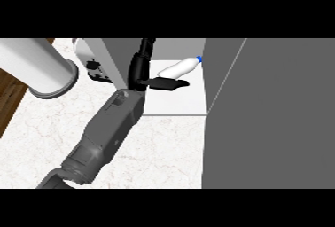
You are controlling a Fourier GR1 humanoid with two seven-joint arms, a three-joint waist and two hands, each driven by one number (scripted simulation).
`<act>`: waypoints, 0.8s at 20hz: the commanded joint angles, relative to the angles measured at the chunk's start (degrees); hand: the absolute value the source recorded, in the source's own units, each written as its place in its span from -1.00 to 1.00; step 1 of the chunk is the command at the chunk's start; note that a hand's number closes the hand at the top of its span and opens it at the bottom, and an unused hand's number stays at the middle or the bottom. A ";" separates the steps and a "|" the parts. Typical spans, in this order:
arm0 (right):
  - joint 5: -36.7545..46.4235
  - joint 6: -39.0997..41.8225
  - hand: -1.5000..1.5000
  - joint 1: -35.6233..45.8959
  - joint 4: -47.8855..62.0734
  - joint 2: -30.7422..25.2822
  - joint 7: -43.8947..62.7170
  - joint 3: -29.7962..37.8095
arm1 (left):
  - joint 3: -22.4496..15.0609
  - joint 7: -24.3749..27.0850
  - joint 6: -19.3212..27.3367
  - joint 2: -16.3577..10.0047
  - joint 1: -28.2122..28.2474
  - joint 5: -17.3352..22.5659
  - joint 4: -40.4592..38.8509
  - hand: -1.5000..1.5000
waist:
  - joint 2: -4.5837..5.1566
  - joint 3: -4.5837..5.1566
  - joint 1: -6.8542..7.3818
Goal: Pick up the bottled water, place it into the cabinet and close the cabinet
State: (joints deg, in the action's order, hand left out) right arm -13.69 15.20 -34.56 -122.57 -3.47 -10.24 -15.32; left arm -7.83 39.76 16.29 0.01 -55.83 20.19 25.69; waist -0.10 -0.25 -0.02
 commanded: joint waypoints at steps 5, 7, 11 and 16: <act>0.25 -1.12 -1.00 -1.52 -2.81 -0.23 1.66 -0.75 | -3.46 -6.26 -2.14 -0.01 14.04 4.53 18.52 -1.00 | -1.43 0.24 3.29; -0.54 -2.47 -1.00 0.15 -3.25 0.31 3.24 0.35 | -4.11 -5.92 -3.58 -1.96 18.31 5.50 22.32 -1.00 | -1.26 0.26 3.94; -0.44 -1.29 -1.00 -1.06 -1.85 0.20 1.91 -1.25 | -9.06 -11.64 0.73 -1.88 25.43 5.70 36.51 -1.00 | -1.11 0.20 3.00; -0.12 -1.54 -1.00 -0.42 -3.78 -0.96 3.42 -0.54 | -14.74 -18.52 5.68 -4.05 36.82 4.15 57.74 -1.00 | -0.92 0.19 2.73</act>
State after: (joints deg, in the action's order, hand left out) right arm -13.44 13.83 -35.67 -125.22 -3.81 -8.00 -16.42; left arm -20.13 26.15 18.12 -1.80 -26.77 24.83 69.00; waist -1.12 -0.10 2.72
